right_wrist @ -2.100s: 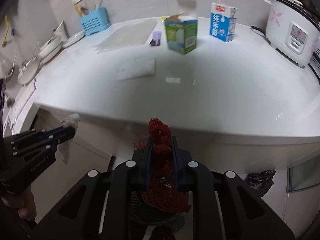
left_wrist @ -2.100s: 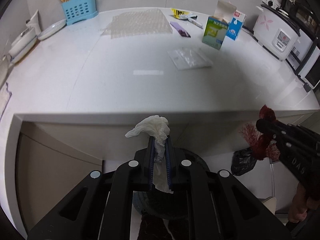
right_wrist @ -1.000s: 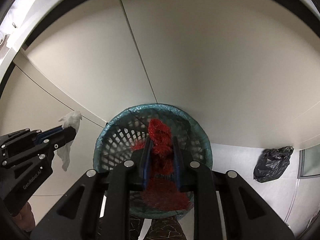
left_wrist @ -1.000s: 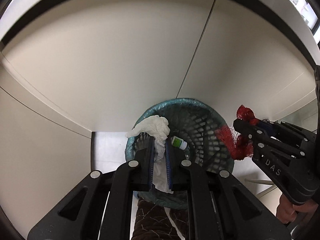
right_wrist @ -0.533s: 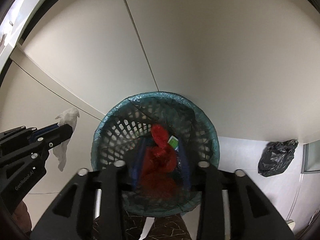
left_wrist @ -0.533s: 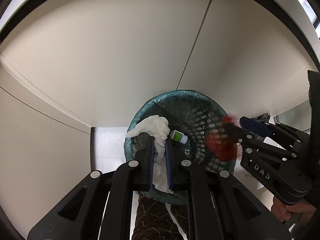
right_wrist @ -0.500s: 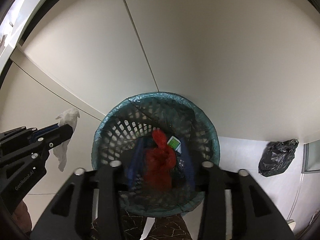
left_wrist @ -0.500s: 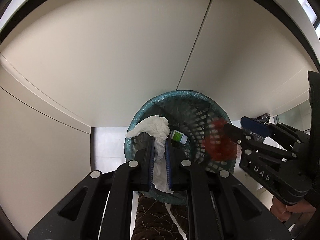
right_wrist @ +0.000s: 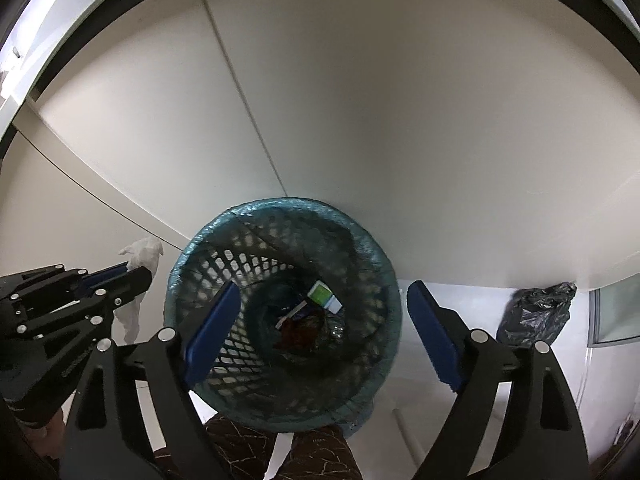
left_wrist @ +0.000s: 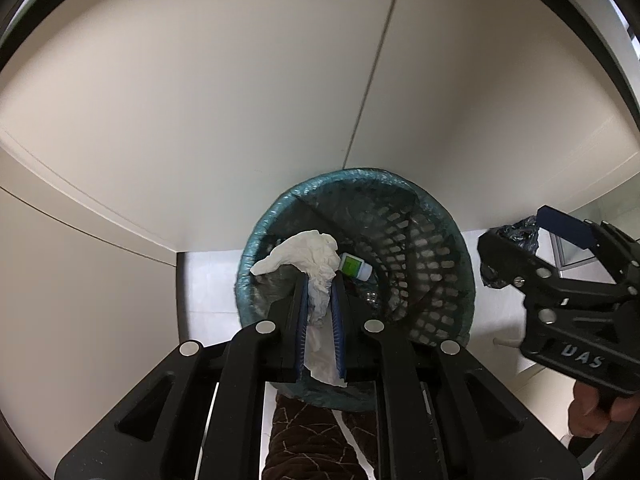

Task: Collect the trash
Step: 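Open both tools to drop the tissue and mesh bag into the wastebasket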

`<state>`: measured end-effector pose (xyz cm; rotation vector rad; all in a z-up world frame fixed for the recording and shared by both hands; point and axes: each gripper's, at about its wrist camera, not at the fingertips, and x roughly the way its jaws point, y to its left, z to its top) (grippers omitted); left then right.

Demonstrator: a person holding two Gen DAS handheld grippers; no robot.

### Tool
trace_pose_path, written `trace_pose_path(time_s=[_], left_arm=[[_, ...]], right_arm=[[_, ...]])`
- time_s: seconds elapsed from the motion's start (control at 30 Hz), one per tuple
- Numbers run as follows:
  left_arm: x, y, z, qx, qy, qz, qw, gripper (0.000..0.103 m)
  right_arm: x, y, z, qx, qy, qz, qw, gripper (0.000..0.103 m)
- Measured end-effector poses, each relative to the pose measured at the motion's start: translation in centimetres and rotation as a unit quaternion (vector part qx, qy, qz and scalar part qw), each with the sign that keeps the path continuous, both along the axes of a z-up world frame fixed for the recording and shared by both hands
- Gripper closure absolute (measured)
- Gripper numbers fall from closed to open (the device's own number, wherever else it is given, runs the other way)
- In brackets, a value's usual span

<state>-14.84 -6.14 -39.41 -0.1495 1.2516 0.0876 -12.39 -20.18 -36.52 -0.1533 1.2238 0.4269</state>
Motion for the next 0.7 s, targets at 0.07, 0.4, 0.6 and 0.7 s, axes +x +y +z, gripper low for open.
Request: trace_pose_path(time_s=[0.07,0.4,0.6,0.7], left_arm=[[0.2,-0.5,-0.3,-0.005,0.0,-0.003,1.0,0.089],[0.9,-2.4,-1.5,-0.001,0.005,-0.025,0.9997,0.06],[1.0,-2.7,-0.8,0.002,0.001,-0.019,0.9998,0.034],[1.1,-2.5,0.7,-0.004,-0.012,-0.01,0.9999,0.018]], right_arm=[[0.1,-0.7,0.3,0.0,-0.001,-0.005,1.0,0.021],[0.3,-2.8,1.0,-0.001,-0.008,-0.025,1.0,0.021],[0.4,-3.8,1.5,-0.002,-0.011,-0.033,0.999,0.021],[0.8,-4.2,2.6,-0.003,-0.019,-0.035,0.999,0.021]])
